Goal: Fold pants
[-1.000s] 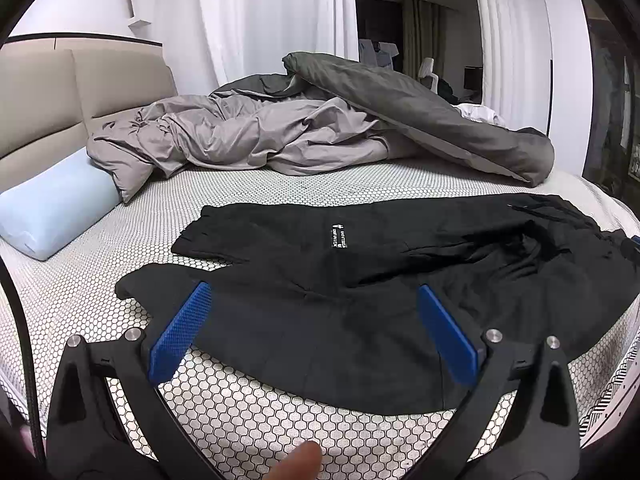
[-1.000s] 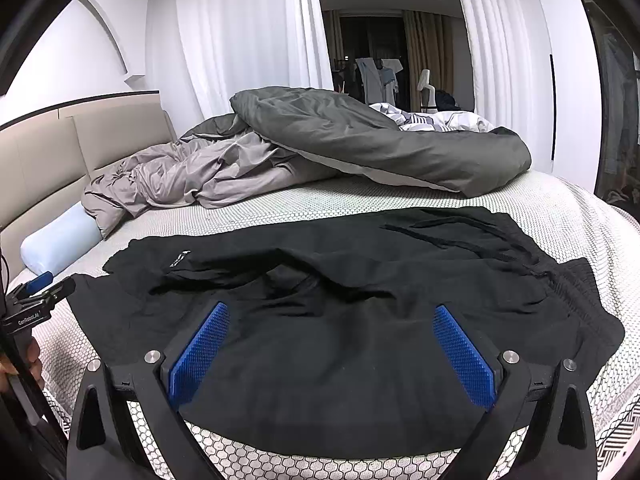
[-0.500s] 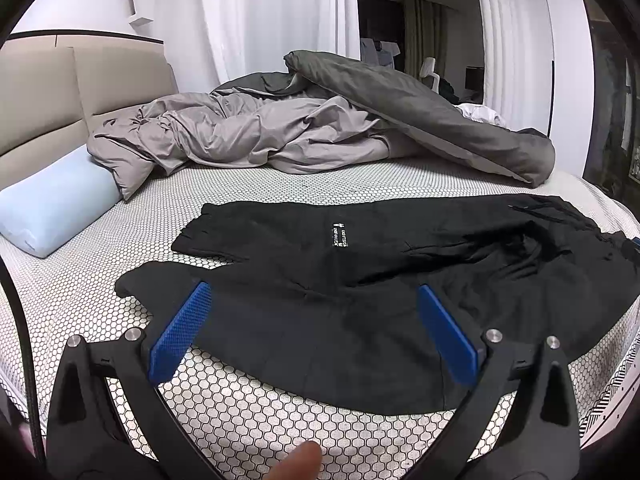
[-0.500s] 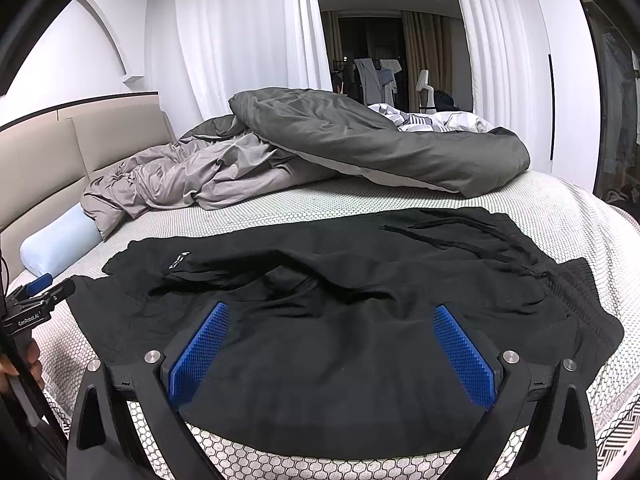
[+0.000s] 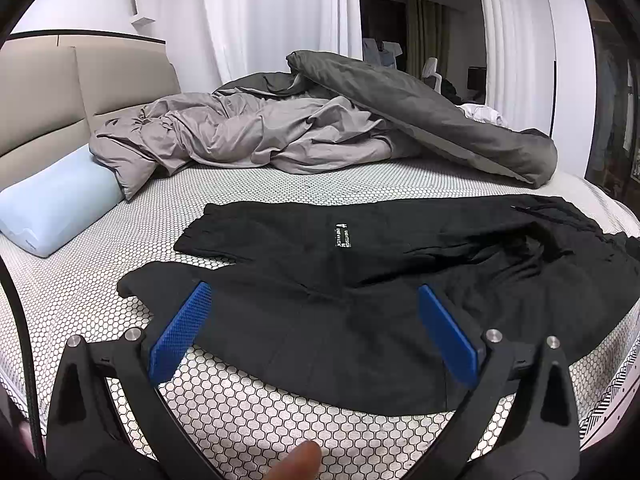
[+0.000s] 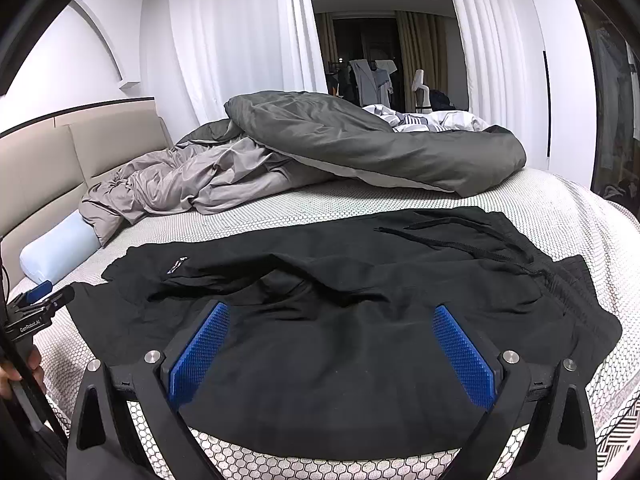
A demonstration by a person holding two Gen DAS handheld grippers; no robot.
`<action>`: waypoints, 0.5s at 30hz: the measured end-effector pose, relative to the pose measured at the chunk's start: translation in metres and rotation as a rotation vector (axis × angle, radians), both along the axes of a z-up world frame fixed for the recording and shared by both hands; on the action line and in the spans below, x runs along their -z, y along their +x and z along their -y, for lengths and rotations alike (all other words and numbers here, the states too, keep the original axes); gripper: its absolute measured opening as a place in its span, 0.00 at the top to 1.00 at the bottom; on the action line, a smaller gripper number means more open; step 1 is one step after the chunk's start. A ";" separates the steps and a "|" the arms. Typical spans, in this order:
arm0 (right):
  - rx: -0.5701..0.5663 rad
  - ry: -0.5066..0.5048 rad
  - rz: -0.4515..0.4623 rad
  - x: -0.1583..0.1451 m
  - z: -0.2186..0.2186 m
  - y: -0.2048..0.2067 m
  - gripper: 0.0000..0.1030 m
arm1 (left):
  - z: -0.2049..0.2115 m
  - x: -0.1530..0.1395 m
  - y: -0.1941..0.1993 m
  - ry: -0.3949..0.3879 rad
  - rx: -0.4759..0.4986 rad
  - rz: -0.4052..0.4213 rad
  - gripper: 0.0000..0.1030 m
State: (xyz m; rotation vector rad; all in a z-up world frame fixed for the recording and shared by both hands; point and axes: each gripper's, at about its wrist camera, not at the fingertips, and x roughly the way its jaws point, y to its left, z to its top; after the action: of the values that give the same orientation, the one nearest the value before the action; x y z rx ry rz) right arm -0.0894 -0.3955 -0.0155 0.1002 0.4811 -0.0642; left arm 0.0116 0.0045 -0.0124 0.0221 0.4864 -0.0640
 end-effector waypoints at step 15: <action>0.010 0.011 -0.017 0.001 0.005 -0.001 0.00 | -0.012 0.003 0.007 -0.036 -0.018 -0.047 0.01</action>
State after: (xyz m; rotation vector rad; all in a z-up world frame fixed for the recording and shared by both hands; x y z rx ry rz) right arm -0.0904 -0.4007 -0.0166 0.1131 0.4976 -0.0723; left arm 0.0190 0.0161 -0.0159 -0.0195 0.5324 -0.0558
